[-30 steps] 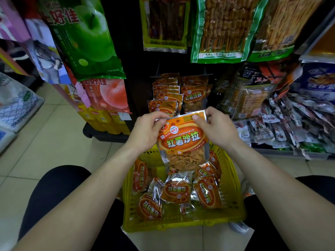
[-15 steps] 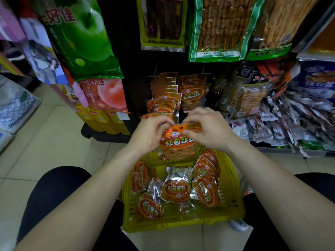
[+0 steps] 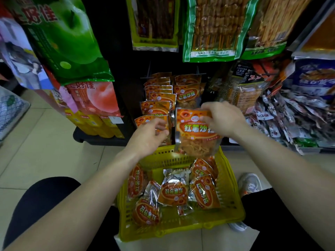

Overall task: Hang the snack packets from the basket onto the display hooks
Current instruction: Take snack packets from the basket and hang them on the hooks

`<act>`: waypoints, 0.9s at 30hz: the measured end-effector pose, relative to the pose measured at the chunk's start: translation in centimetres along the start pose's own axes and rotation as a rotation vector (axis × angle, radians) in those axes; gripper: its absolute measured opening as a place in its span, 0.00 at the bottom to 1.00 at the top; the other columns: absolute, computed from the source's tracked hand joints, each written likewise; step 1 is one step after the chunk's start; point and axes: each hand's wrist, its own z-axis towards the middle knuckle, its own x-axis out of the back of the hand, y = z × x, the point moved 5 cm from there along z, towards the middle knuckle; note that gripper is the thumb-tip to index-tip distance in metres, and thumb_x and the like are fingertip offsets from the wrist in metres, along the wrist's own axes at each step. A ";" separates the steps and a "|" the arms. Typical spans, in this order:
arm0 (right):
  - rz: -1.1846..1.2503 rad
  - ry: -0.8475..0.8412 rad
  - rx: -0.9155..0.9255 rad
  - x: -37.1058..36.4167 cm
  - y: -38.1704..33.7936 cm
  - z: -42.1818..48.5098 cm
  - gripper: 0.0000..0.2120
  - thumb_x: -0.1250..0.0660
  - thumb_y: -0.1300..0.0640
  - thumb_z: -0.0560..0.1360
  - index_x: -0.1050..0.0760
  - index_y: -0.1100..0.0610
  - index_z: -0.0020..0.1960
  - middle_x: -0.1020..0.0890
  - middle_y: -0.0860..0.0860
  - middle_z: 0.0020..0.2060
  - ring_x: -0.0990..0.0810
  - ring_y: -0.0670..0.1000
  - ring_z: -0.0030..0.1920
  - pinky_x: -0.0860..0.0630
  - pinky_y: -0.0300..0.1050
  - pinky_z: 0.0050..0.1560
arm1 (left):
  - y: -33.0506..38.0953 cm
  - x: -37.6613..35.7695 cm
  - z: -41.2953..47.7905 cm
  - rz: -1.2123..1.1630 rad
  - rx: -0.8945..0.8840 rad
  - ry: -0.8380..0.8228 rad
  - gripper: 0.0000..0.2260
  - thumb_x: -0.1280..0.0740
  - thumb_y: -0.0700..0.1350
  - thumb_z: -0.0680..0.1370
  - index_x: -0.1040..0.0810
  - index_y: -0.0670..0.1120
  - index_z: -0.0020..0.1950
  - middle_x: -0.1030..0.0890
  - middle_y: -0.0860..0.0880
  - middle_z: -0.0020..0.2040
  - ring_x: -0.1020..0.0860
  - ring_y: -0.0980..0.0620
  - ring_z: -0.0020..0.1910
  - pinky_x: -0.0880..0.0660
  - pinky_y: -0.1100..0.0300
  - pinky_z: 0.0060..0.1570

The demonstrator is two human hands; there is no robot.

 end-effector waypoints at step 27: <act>0.023 0.040 -0.132 -15.9 12.6 25.6 0.08 0.31 0.47 0.77 0.25 0.43 0.56 0.19 0.51 0.56 0.24 0.57 0.62 0.40 0.59 0.70 | -10.0 -21.6 26.0 0.190 0.214 -0.119 0.31 0.36 0.48 0.80 0.47 0.60 0.80 0.38 0.49 0.78 0.33 0.44 0.73 0.31 0.48 0.66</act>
